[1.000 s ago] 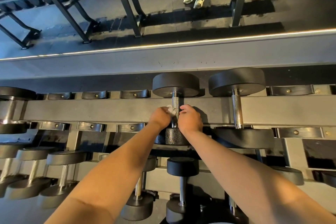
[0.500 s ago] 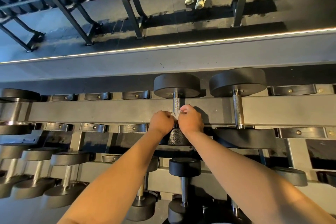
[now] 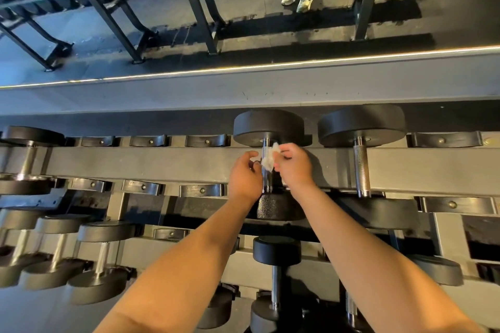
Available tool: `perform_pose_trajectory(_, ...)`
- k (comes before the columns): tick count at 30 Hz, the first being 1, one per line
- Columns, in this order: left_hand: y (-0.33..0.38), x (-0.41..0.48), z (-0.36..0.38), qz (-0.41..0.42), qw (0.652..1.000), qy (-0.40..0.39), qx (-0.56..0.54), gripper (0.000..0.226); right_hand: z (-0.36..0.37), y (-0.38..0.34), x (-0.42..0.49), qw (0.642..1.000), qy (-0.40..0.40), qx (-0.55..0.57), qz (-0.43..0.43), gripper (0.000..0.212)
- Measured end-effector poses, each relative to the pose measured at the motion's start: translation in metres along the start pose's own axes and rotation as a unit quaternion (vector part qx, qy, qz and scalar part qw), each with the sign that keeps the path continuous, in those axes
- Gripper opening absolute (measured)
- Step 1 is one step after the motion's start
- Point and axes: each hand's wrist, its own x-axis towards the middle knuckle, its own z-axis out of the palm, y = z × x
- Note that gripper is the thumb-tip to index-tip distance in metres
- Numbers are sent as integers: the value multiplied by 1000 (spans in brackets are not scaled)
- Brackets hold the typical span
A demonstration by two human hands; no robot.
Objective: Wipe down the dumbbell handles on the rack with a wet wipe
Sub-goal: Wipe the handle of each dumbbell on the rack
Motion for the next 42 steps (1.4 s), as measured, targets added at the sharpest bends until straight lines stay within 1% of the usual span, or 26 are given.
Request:
perform_pose_trajectory(2, -2, 1, 1, -15, 1000, 17, 5, 29, 4, -3, 11, 990, 72, 92, 76, 13)
perform_pose_trajectory(4, -2, 3, 1, -13, 1000, -2, 12, 32, 14, -6, 19, 969, 103, 179, 136, 15)
perform_pose_trajectory(5, -2, 3, 1, -14, 1000, -17, 16, 34, 21, -5, 23, 964, 107, 190, 150, 15)
perform_pose_trajectory(8, -2, 7, 1, -32, 998, -56, 25, 40, 39, -4, 33, 976, 127, 104, 144, 18)
perform_pose_trajectory(9, -2, 8, 1, -34, 997, -63, 28, 40, 43, -5, 34, 978, 142, 72, 134, 21)
perform_pose_trajectory(11, -3, 8, 1, -35, 997, -65, 31, 39, 49, -6, 35, 983, 146, 7, 110, 24)
perform_pose_trajectory(13, -4, 8, 1, -34, 997, -65, 24, 39, 53, -8, 32, 985, 125, -67, 97, 30)
perform_pose_trajectory(16, -5, 9, 2, -33, 997, -66, 18, 40, 50, 0, 32, 979, 69, -178, 69, 44)
perform_pose_trajectory(19, -5, 9, 2, -34, 998, -59, 16, 41, 38, 8, 28, 966, 51, -247, 61, 46)
perform_pose_trajectory(21, -5, 10, 3, -38, 998, -56, 12, 41, 31, 13, 23, 960, 44, -267, 72, 43)
perform_pose_trajectory(23, -6, 9, 3, -40, 998, -55, 11, 40, 32, 14, 21, 963, 25, -257, 82, 41)
perform_pose_trajectory(25, -5, 9, 2, -42, 998, -53, 9, 39, 34, 5, 24, 968, 24, -236, 87, 43)
perform_pose_trajectory(28, -5, 9, 3, -43, 998, -52, 3, 40, 39, -12, 38, 969, 43, -218, 106, 43)
perform_pose_trajectory(30, -5, 8, 2, -40, 998, -56, 6, 41, 45, -18, 41, 964, 23, -234, 122, 41)
perform_pose_trajectory(32, -5, 8, 2, -38, 998, -55, 9, 42, 47, -15, 40, 961, 6, -255, 112, 43)
perform_pose_trajectory(34, -5, 8, 3, -39, 998, -52, 10, 44, 43, -9, 35, 953, 5, -291, 84, 46)
perform_pose_trajectory(36, -3, 7, 2, -45, 998, -52, 7, 45, 40, -1, 29, 939, 0, -339, 53, 43)
perform_pose_trajectory(38, -3, 5, 1, -50, 997, -56, -1, 46, 39, 2, 22, 934, 12, -353, 44, 41)
perform_pose_trajectory(40, -2, 4, 1, -50, 997, -57, -4, 46, 42, -3, 22, 939, 30, -337, 59, 46)
perform_pose_trajectory(42, -2, 5, 0, -48, 997, -55, 1, 46, 45, -10, 28, 952, 43, -293, 80, 51)
